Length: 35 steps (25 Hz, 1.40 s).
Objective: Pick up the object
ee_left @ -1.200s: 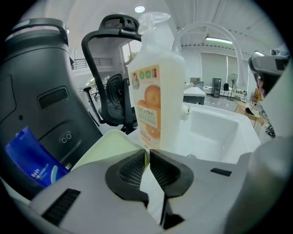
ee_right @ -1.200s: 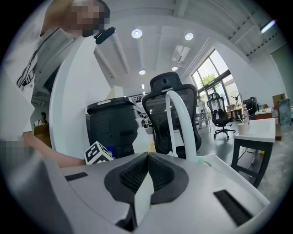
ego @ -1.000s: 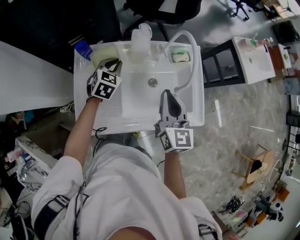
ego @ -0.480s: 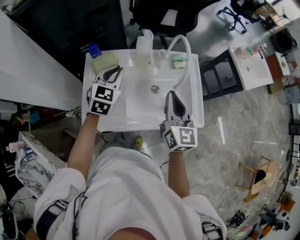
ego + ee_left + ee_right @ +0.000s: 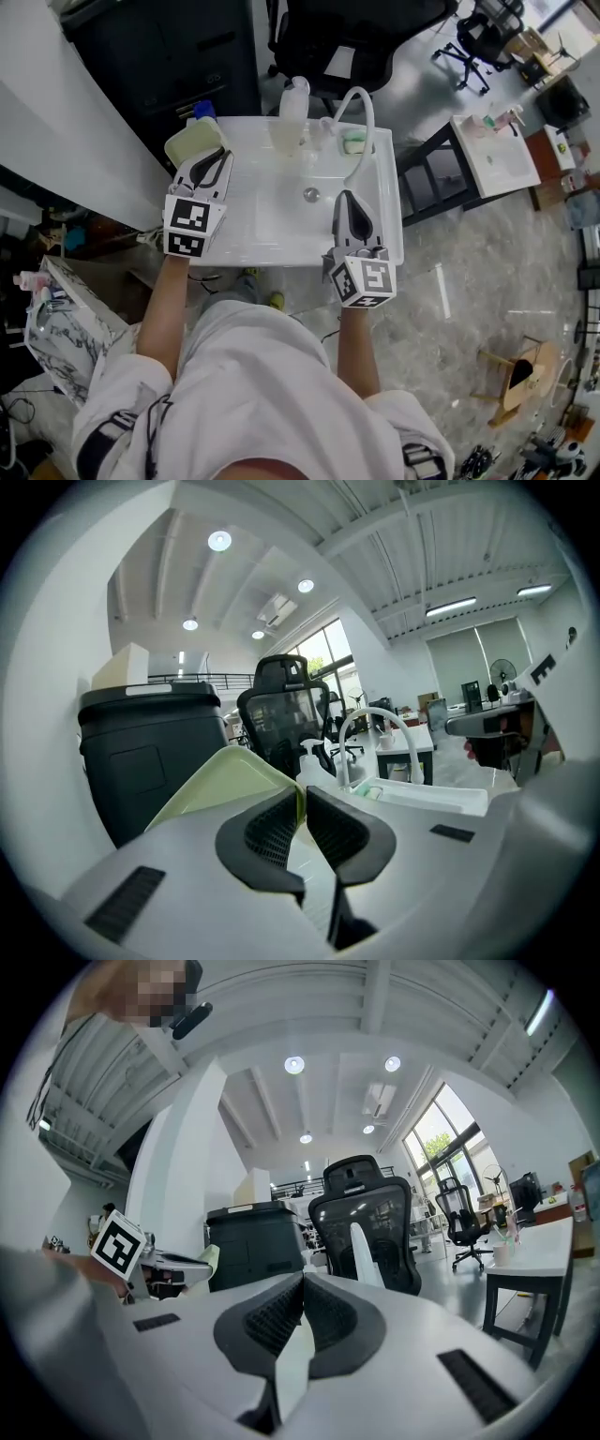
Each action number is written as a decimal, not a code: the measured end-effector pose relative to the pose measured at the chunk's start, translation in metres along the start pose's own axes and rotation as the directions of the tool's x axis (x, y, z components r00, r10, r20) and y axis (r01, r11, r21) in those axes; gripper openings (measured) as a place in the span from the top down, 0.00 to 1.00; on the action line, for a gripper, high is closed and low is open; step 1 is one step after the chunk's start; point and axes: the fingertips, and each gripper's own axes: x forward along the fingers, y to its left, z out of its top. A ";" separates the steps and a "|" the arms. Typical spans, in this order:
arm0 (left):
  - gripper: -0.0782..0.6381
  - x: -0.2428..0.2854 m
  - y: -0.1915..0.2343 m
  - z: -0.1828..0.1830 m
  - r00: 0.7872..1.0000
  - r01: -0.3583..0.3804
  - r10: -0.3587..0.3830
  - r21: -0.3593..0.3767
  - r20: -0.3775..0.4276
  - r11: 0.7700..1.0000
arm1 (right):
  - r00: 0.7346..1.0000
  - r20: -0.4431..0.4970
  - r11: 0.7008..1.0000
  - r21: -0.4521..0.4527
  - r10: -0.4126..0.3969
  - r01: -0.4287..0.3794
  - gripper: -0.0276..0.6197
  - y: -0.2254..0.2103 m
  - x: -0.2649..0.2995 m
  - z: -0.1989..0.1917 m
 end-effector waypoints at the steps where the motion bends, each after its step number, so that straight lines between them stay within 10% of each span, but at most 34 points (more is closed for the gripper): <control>1: 0.83 -0.007 0.000 0.003 1.000 -0.006 0.006 0.001 0.010 1.000 | 1.000 0.004 1.000 0.000 -0.001 0.001 0.95 0.000 -0.004 0.001; 35: 0.83 -0.097 0.004 0.016 0.984 -0.078 0.088 -0.065 0.156 0.995 | 0.999 0.034 0.998 -0.070 -0.006 0.008 0.95 0.005 -0.031 0.016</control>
